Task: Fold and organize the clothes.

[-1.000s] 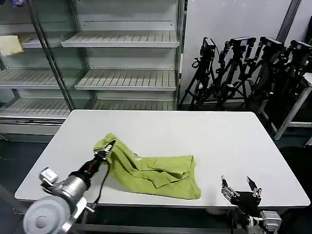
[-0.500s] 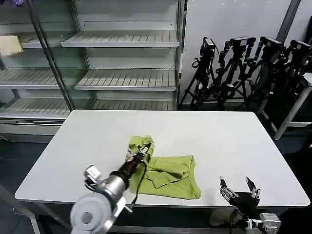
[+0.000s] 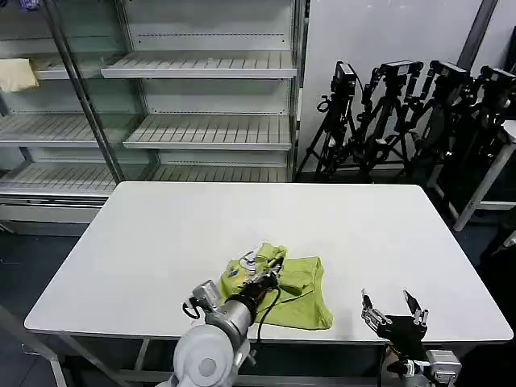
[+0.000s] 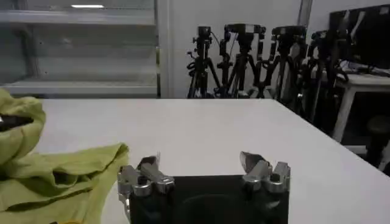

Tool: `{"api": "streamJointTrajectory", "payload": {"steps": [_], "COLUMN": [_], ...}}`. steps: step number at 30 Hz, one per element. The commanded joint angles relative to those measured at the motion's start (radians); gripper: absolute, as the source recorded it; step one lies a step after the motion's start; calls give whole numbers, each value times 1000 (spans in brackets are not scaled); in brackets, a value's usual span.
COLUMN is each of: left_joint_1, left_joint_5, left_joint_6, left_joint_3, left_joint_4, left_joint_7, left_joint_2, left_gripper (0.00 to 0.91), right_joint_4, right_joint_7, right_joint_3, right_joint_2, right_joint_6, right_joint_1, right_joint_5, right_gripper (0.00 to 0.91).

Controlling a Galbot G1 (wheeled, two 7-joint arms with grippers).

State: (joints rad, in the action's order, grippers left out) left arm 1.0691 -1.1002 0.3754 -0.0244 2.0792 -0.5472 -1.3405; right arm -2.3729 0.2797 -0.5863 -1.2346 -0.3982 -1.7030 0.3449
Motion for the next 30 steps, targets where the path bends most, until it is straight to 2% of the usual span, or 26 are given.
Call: {"api": "streamJointTrajectory", "payload": {"steps": [1,7,14,20,21,25,27,30], "left_joint_1": [-47,-82,-40,52,70,112,130,143], "left_joint_5": [139,129,123,165,190,257,353,337], "left_joint_6": [21,49,82,103,113,103,81,87], "left_joint_3": [-114,-102,-77,37,89,181,217,246], "left_joint_4": [-13,51,199,269,272,238,154,94], "left_joint_7": [7,67,132,145,145,136,136,126], "left_joint_2": [-16,-3,86,176,196,258,288,291], "left_gripper": [907,907,907,907,907,907,907,907], "right_joint_4": [-5,-8,-1,8,12,13,14,15], "right_joint_7": [1,1,2,2,2,2,2,2], "right_joint_3": [3,-1,3,20,21,25,25,24], "right_joint_2": [0,4,7,-8,-10,-13,-12,-10], "right_joint_6": [-3,-5,-6,-9,-9,-10,-10,-11], "right_joint_1": [4,1,8,26,29,33,33,32], "right_joint_5": [-2,-2,-1,1,1,0,-1,-1], "right_gripper": [907,907,907,907,907,907,907,907]}}
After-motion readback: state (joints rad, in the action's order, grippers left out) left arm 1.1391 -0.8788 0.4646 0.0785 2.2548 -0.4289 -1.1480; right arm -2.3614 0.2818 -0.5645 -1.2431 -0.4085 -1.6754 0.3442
